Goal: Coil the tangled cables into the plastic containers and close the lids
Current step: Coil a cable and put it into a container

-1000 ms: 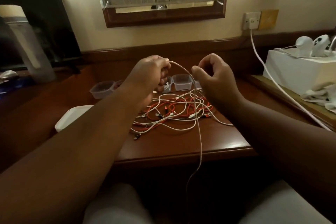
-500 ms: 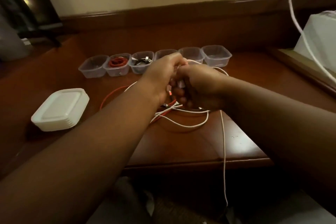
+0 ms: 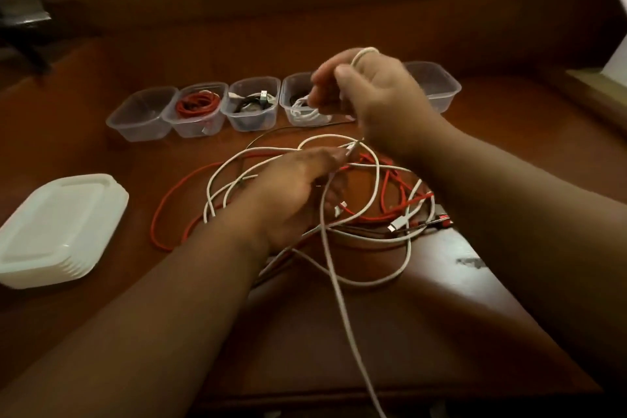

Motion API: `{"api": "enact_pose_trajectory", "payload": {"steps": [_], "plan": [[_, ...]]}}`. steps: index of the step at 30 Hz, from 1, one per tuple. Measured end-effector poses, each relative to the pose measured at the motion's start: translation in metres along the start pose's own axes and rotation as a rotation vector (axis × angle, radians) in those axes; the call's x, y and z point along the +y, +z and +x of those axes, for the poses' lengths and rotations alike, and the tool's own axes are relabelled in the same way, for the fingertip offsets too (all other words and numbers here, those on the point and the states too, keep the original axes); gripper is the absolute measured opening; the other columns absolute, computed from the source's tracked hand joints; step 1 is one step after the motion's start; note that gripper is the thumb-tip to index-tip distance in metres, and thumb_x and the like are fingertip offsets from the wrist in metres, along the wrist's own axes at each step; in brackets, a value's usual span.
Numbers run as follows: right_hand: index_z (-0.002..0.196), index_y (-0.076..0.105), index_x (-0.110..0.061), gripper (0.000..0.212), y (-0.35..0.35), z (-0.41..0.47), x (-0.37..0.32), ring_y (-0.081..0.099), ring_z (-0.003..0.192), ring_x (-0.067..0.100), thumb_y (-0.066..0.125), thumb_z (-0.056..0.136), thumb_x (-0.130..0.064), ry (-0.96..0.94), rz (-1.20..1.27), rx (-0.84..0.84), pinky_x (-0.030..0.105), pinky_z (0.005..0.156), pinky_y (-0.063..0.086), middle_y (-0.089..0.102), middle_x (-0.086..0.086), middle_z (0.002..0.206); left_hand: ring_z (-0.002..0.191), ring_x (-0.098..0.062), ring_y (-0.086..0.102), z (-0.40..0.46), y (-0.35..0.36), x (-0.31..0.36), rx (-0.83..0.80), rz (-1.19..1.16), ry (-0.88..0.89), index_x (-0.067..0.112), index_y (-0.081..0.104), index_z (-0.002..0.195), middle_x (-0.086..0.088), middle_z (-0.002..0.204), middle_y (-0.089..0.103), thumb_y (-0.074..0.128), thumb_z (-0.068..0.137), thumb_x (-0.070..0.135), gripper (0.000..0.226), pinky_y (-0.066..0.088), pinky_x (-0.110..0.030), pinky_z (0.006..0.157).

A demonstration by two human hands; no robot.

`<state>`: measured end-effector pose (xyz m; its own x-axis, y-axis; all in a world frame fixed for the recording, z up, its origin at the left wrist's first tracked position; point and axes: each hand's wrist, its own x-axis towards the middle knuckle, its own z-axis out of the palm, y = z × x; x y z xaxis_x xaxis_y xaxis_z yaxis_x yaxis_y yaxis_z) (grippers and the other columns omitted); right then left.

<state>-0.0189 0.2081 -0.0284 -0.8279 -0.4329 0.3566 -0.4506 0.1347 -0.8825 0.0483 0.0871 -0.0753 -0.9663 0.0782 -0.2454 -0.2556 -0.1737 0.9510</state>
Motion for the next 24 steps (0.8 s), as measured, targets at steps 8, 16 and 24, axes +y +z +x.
{"api": "enact_pose_trajectory", "payload": {"steps": [8,16,24], "plan": [[0.079,0.050,-0.018,0.029,0.005,-0.019,0.009,0.047,0.067,0.020,0.038,0.102,-0.030,-0.062,-0.887,-0.317,0.032,0.054,0.030,0.048,-0.002,0.073,0.051,0.000,0.048,-0.020,-0.026,0.036,0.198,1.169,0.306,0.025,0.067,0.090,0.010,0.066,0.059,0.057,0.097,0.035,0.015,0.038,-0.022,0.053],[0.058,0.043,-0.017,0.050,-0.007,-0.049,-0.028,0.024,0.038,0.010,0.026,0.099,-0.040,0.602,0.980,-0.680,0.024,0.041,0.017,0.028,-0.005,0.048,0.058,-0.025,0.049,-0.041,-0.010,0.033,0.197,0.461,0.418,0.014,0.069,0.094,-0.014,0.066,0.055,0.058,0.090,0.036,0.025,0.041,-0.035,0.055],[0.073,0.047,-0.017,0.035,-0.021,-0.061,-0.069,0.041,0.054,0.006,0.030,0.103,-0.023,-0.248,0.182,0.250,0.020,0.052,0.033,0.043,-0.003,0.065,0.050,-0.011,0.029,-0.086,0.039,0.020,-0.035,0.520,0.253,0.017,0.069,0.106,0.002,0.058,0.035,0.040,0.107,0.026,0.030,0.019,-0.031,0.050]]}}
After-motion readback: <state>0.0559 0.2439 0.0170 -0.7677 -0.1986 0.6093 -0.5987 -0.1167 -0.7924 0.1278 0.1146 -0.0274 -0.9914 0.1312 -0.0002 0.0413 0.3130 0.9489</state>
